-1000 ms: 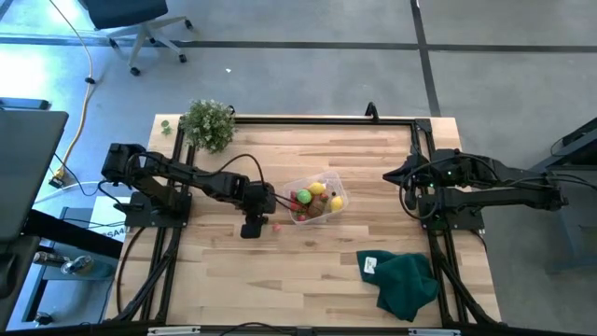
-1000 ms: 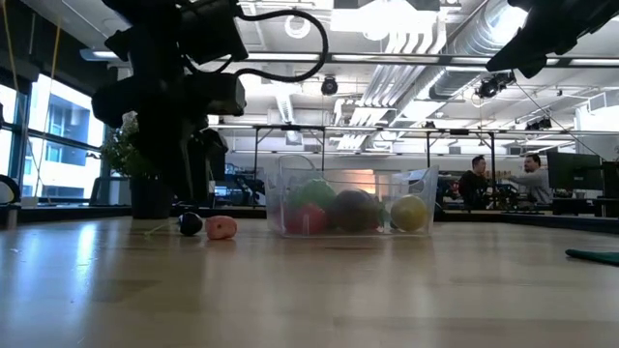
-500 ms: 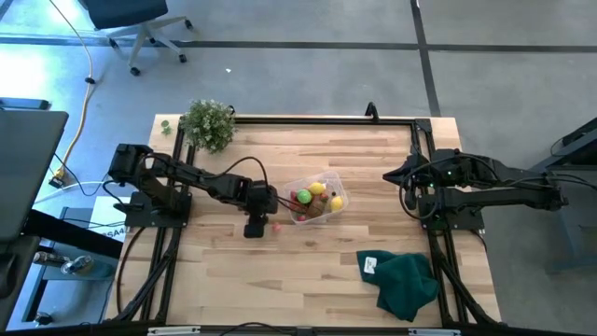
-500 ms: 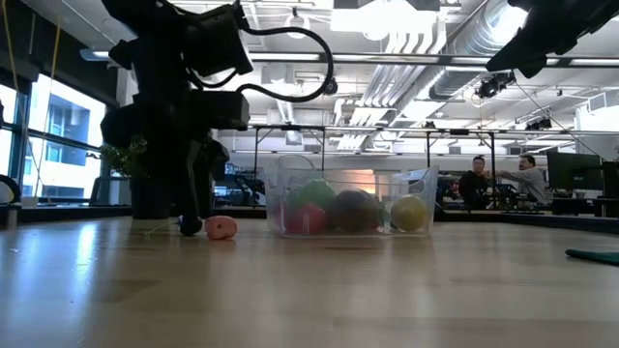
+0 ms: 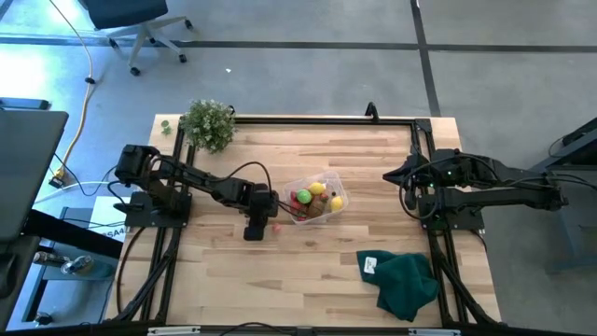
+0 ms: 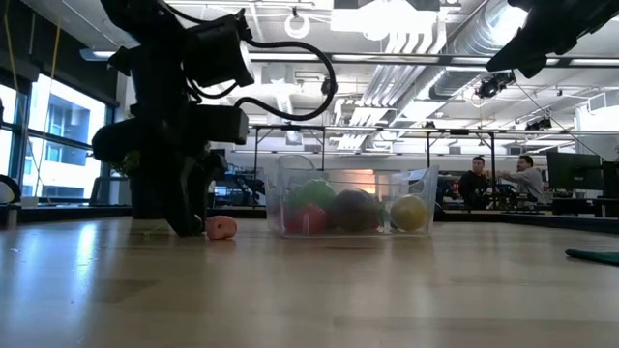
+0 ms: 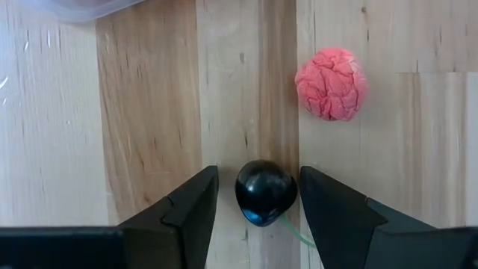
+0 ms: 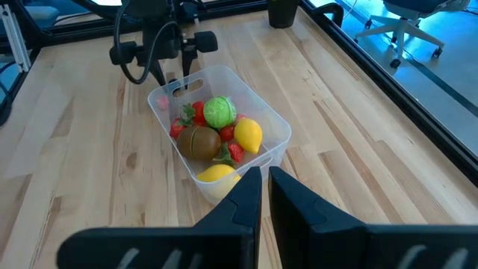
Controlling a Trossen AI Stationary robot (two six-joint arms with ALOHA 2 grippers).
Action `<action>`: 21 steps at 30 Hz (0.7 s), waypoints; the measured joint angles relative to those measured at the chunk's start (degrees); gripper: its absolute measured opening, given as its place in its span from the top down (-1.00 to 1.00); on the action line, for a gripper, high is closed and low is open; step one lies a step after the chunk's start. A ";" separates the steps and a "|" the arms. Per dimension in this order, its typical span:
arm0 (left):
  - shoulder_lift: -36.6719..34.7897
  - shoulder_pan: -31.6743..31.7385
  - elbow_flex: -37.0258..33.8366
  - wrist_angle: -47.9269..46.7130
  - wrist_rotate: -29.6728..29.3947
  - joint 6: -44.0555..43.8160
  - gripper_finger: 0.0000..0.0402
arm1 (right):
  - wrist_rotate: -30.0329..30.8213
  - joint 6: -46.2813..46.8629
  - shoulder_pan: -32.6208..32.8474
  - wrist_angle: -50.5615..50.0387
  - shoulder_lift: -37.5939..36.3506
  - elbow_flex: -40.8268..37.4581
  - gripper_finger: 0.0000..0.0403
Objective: Pick and placing Produce into tupperware
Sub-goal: Put the black cherry into the transparent bin
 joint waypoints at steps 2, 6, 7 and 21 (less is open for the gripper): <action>0.03 0.02 0.00 -0.08 -0.16 -0.16 0.10 | 0.02 0.01 0.01 0.00 0.01 0.00 0.91; 0.04 0.00 0.00 -0.05 -0.45 -0.18 0.10 | 0.02 0.02 0.00 0.01 0.02 0.00 0.91; 0.04 0.02 0.00 -0.02 -0.46 -0.20 0.10 | 0.02 0.00 0.01 0.01 0.00 0.02 0.91; 0.11 0.02 -0.07 0.02 -0.67 -0.59 0.10 | 0.02 0.02 0.00 0.00 0.00 0.00 0.91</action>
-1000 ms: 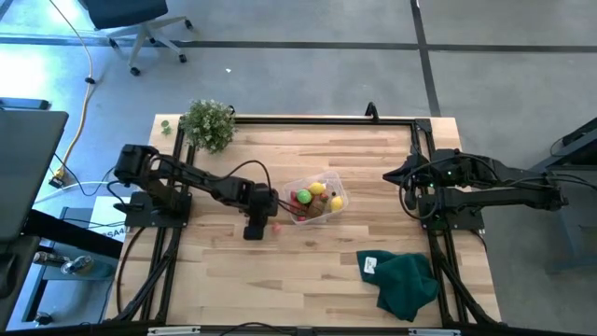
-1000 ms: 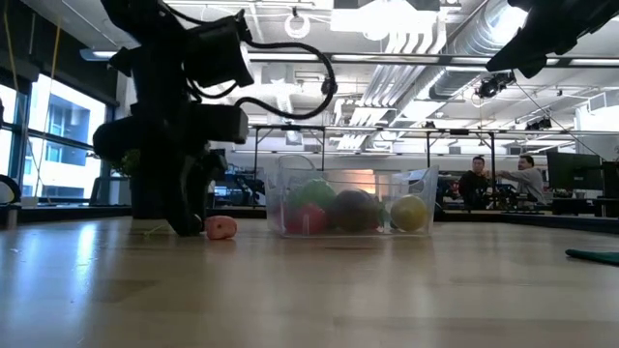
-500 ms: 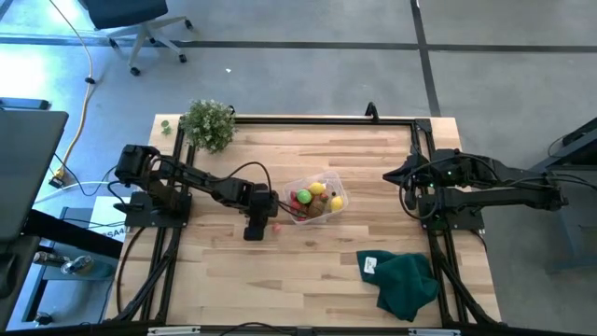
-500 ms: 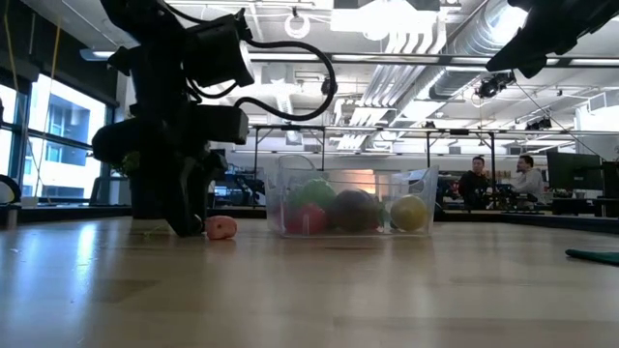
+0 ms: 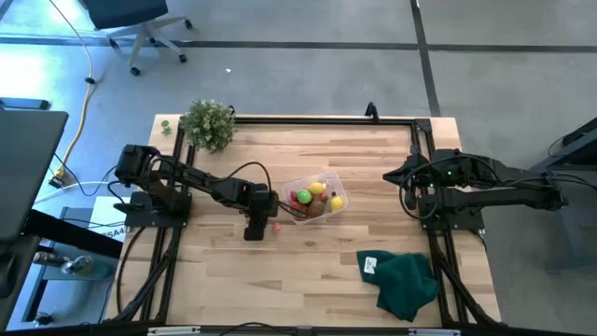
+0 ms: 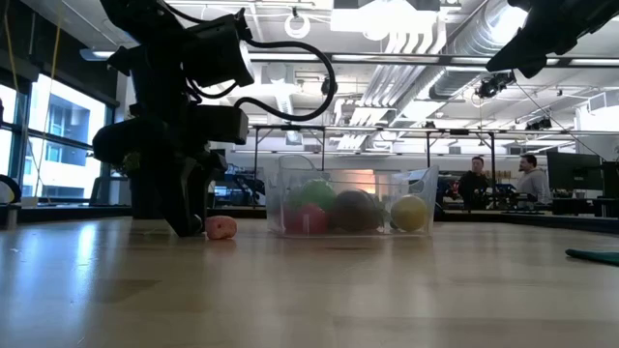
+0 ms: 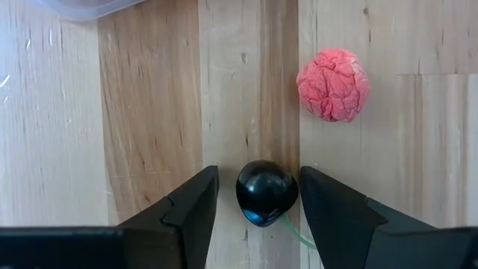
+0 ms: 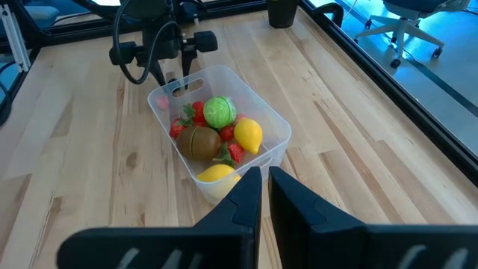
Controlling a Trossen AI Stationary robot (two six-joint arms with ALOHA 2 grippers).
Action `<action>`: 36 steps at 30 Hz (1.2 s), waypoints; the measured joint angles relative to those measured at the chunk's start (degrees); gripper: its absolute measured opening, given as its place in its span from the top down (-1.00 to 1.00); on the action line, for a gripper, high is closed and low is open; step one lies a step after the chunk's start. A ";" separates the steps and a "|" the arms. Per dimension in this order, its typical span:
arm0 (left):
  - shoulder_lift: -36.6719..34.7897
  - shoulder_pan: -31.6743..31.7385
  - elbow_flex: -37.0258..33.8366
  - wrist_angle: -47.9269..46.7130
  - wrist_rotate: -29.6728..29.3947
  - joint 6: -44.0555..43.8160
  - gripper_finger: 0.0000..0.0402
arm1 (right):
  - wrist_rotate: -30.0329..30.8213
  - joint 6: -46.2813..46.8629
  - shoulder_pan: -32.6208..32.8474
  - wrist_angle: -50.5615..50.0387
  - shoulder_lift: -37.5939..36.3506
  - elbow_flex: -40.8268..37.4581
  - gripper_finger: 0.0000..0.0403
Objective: Pick and placing Produce into tupperware
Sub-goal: Put the black cherry into the transparent bin
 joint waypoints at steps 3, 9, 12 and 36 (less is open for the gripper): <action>0.02 0.00 0.00 0.02 -0.03 -0.24 0.10 | 0.00 -0.01 0.01 0.00 0.00 0.01 0.91; 0.04 0.00 0.00 0.07 -0.52 -1.25 0.10 | 0.00 0.00 0.00 0.00 0.00 0.00 0.91; 0.04 0.00 0.00 0.07 -0.69 -1.28 0.14 | 0.00 0.00 0.01 0.00 0.00 0.00 0.91; 0.31 0.04 10.35 -8.81 -0.94 2.14 0.47 | 0.00 0.00 0.00 0.00 0.00 0.02 0.91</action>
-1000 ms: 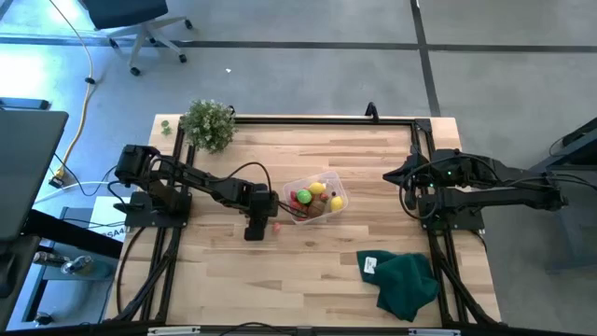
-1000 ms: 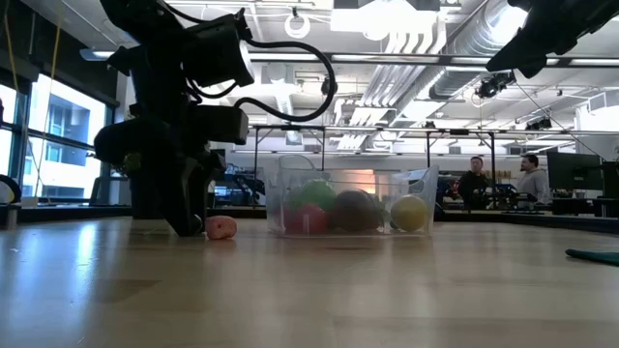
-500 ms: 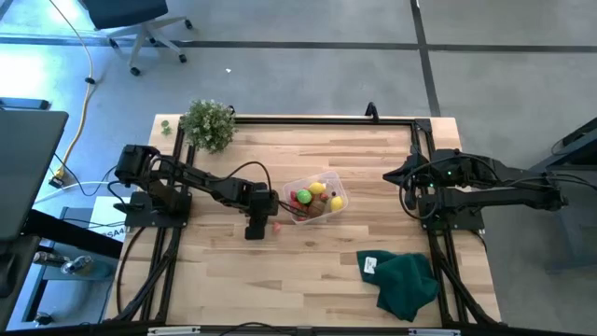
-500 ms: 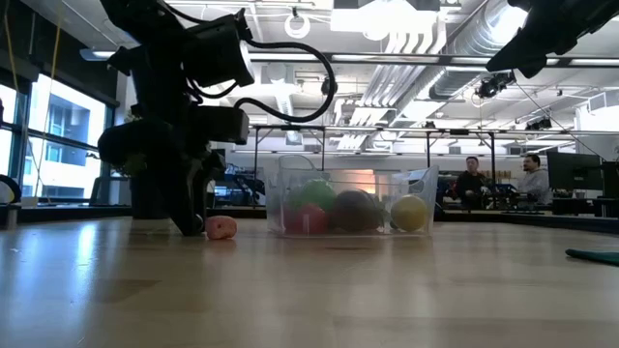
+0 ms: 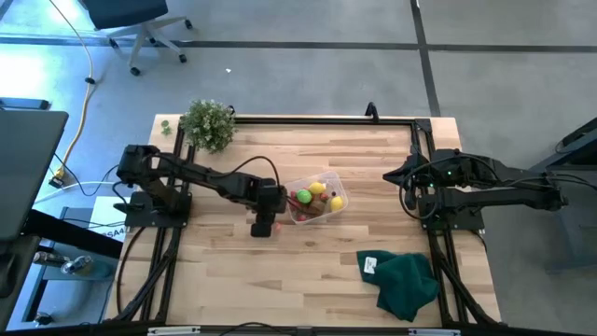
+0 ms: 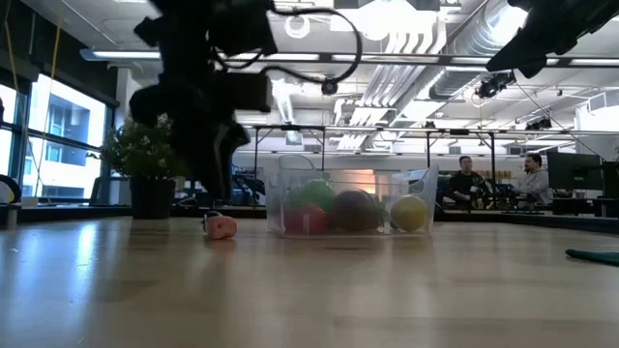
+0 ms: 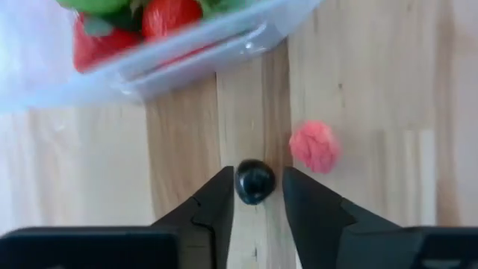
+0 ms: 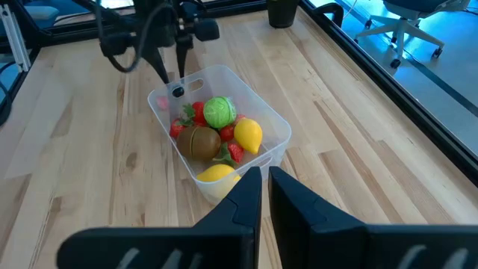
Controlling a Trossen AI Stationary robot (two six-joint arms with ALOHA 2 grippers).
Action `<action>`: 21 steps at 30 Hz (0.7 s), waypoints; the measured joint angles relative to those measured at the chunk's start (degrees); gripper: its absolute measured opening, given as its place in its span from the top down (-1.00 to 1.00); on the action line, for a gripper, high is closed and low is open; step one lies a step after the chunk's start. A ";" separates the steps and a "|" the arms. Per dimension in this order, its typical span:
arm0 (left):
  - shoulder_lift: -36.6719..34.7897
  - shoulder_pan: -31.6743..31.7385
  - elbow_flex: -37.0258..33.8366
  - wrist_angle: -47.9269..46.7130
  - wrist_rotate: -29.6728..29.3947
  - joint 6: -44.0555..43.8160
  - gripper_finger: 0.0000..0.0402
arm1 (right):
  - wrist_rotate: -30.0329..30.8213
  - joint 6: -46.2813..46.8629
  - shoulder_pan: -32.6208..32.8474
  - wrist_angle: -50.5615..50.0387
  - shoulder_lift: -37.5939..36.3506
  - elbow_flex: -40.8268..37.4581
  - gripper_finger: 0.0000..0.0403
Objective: Pick and placing Produce into tupperware
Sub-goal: Put the black cherry into the transparent bin
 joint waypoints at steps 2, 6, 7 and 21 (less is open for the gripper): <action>0.00 0.00 2.87 -3.75 -0.21 1.25 0.56 | 0.00 -0.01 0.01 0.02 0.01 -0.02 0.91; -0.11 0.00 9.27 -10.15 -1.36 4.15 0.75 | -0.01 0.00 0.02 0.00 0.00 -0.01 0.91; -0.11 0.00 10.69 -12.03 -1.49 4.53 0.79 | 0.00 0.00 0.00 0.00 0.00 0.00 0.91; -0.17 0.02 9.59 -14.69 -0.24 8.43 0.58 | 0.00 0.00 0.00 0.00 0.00 -0.02 0.91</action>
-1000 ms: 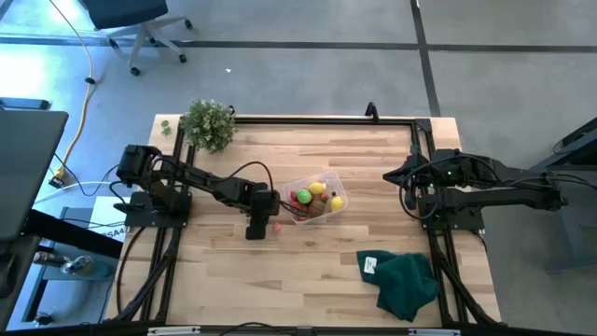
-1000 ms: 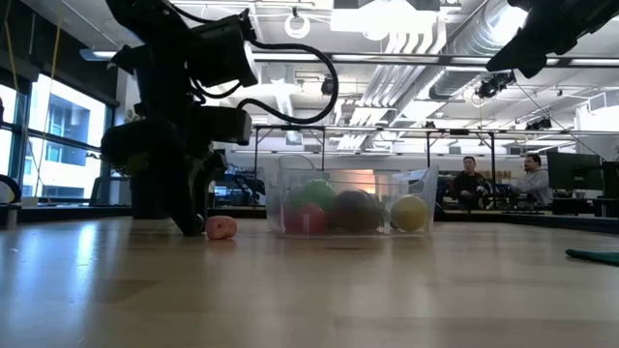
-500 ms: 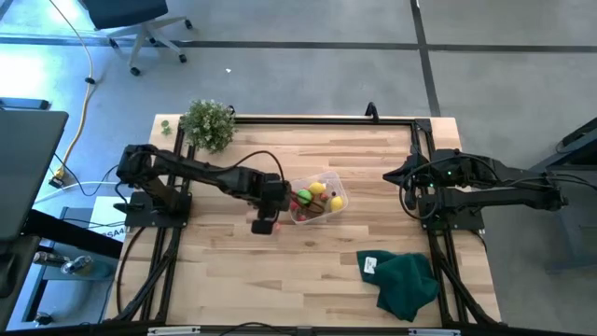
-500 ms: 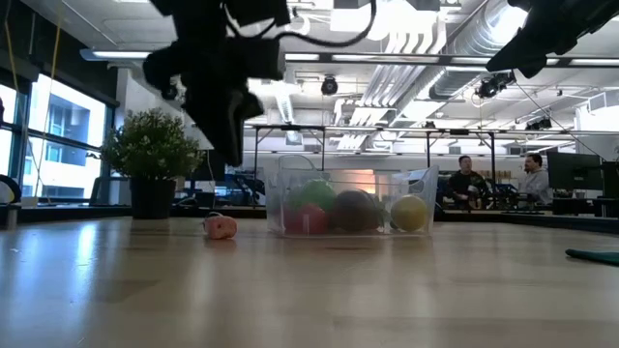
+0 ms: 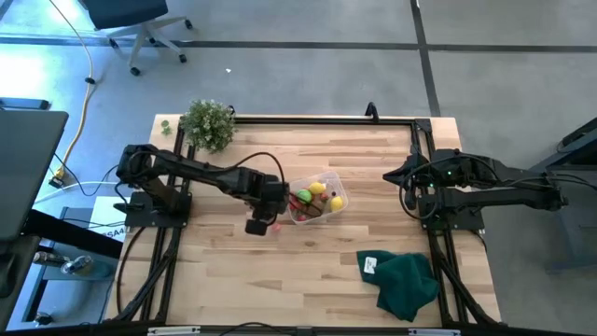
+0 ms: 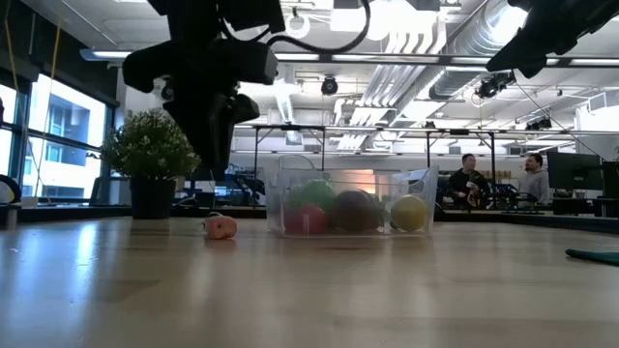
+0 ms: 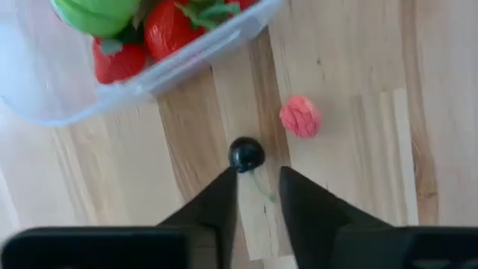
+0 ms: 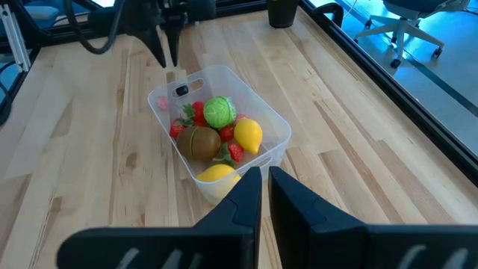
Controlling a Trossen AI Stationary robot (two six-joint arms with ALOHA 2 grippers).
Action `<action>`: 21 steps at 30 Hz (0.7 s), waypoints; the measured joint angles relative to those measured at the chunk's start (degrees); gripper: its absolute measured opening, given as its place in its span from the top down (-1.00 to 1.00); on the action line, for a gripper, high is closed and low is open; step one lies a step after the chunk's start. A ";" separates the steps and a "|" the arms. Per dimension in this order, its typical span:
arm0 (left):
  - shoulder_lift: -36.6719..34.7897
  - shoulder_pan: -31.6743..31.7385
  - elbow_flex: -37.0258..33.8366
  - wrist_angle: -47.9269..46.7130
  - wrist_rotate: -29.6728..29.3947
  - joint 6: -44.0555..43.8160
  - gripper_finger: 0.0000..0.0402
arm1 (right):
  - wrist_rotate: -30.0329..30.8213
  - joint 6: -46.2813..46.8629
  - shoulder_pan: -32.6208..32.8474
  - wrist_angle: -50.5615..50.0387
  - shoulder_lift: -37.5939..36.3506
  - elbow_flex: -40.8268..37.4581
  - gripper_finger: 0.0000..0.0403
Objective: Pick and placing Produce into tupperware
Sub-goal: Put the black cherry into the transparent bin
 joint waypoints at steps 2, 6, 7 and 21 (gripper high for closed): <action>0.00 0.00 -0.99 0.88 -0.14 -1.00 0.43 | 0.00 0.00 0.01 0.01 0.01 0.01 0.91; 0.00 0.02 -3.10 4.53 -1.19 -1.17 0.20 | 0.00 0.00 0.00 0.02 0.00 0.02 0.91; 0.00 0.02 -3.71 5.75 -1.42 -1.19 0.16 | 0.00 0.00 0.00 0.00 0.02 0.00 0.91; -0.04 0.02 -11.23 14.83 -0.59 -3.89 0.02 | 0.00 0.00 0.00 0.01 0.00 0.01 0.91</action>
